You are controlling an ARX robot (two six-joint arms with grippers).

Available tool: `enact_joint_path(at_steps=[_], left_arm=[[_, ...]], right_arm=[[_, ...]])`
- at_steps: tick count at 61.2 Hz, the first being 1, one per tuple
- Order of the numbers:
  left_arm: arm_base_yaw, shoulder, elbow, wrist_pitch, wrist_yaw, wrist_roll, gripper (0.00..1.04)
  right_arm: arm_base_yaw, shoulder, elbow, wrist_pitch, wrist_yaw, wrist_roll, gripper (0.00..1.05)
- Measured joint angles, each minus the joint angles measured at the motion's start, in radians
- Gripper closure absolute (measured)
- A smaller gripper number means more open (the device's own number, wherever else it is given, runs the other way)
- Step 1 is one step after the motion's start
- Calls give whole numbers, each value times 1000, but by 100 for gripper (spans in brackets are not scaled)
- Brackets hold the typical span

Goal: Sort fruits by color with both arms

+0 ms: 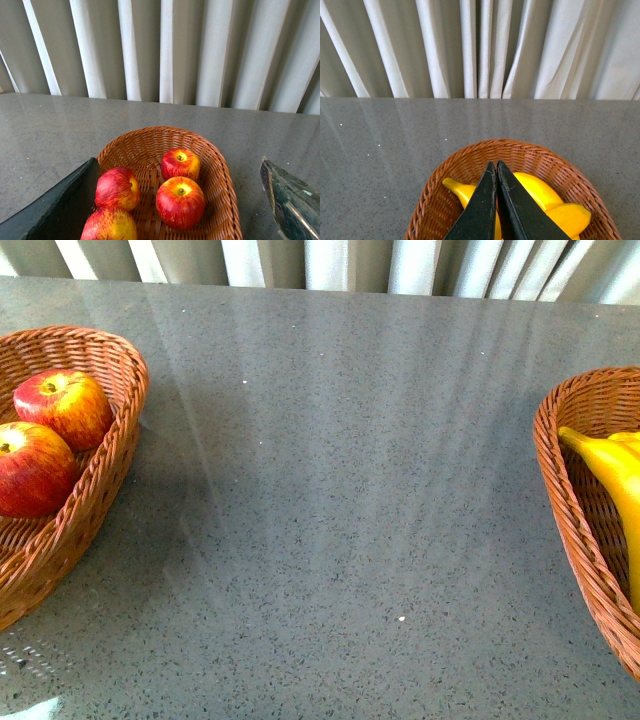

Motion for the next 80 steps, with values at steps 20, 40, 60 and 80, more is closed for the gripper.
enact_joint_path(at_steps=[20, 40, 60, 80], left_arm=[[0, 0, 0, 0, 0, 0, 9], [0, 0, 0, 0, 0, 0, 9], [0, 0, 0, 0, 0, 0, 9], [0, 0, 0, 0, 0, 0, 9]], right_arm=[[0, -191, -1, -180, 0, 0, 103], [0, -344, -1, -330, 0, 0, 103], [0, -429, -1, -415, 0, 0, 103], [0, -601, 0, -594, -1, -1, 103]])
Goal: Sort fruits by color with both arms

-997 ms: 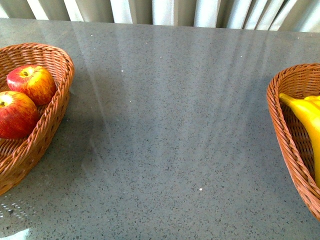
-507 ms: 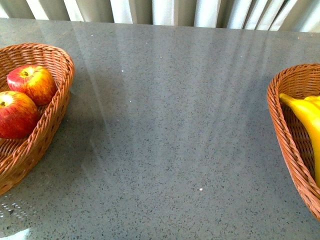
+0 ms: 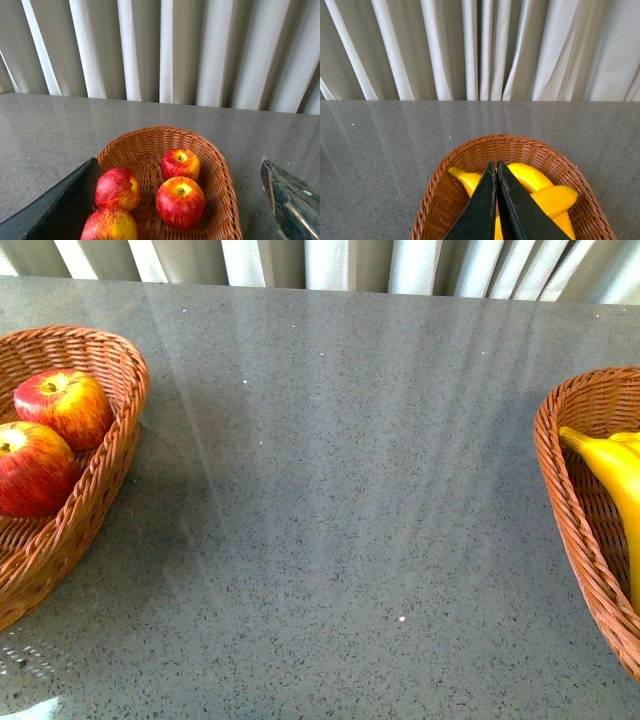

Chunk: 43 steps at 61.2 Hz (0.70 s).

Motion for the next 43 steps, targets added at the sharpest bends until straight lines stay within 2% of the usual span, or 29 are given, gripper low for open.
enact_joint_path(at_steps=[2, 7, 14, 24, 27, 29, 43], left_arm=[[0, 0, 0, 0, 0, 0, 9], [0, 0, 0, 0, 0, 0, 9], [0, 0, 0, 0, 0, 0, 9], [0, 0, 0, 0, 0, 0, 9], [0, 0, 0, 0, 0, 0, 9], [0, 0, 0, 0, 0, 0, 9], [0, 0, 0, 0, 0, 0, 9]], right_arm=[[0, 0, 0, 0, 0, 0, 100], [0, -1, 0, 0, 0, 0, 79], [0, -1, 0, 0, 0, -1, 60], [0, -1, 0, 0, 0, 0, 18], [0, -1, 0, 0, 0, 0, 10], [0, -1, 0, 0, 0, 0, 8], [0, -2, 0, 0, 0, 0, 9]])
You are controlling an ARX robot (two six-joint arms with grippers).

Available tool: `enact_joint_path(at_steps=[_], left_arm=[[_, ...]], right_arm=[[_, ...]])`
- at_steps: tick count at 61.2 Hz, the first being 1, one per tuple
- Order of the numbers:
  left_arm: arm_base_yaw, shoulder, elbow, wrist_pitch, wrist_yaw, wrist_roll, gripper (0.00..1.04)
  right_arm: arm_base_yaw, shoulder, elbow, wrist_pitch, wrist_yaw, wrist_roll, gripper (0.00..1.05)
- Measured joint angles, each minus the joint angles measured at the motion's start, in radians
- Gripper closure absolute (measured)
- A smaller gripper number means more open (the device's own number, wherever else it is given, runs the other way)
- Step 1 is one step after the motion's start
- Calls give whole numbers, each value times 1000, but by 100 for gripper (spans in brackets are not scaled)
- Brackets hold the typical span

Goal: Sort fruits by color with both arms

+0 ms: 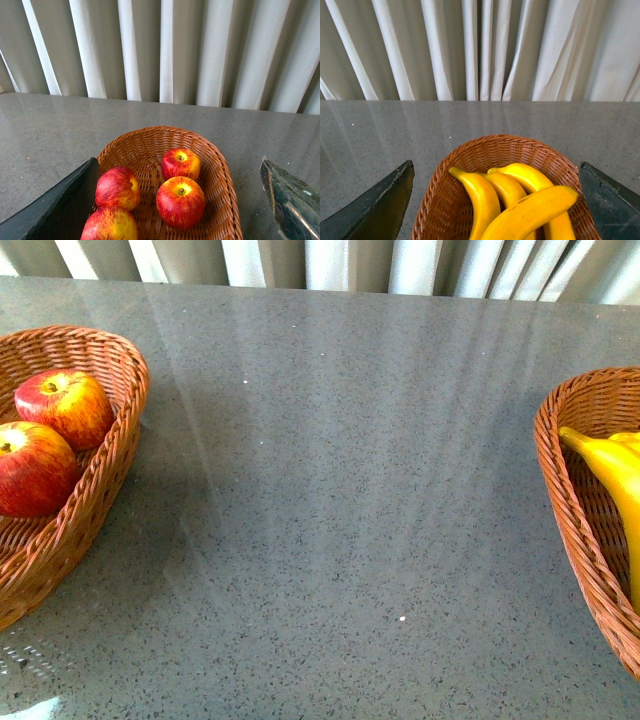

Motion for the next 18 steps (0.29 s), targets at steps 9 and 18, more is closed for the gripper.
enact_joint_path(at_steps=[9, 18], left_arm=[[0, 0, 0, 0, 0, 0, 9], [0, 0, 0, 0, 0, 0, 9]], right_arm=[[0, 0, 0, 0, 0, 0, 9], [0, 0, 0, 0, 0, 0, 9]])
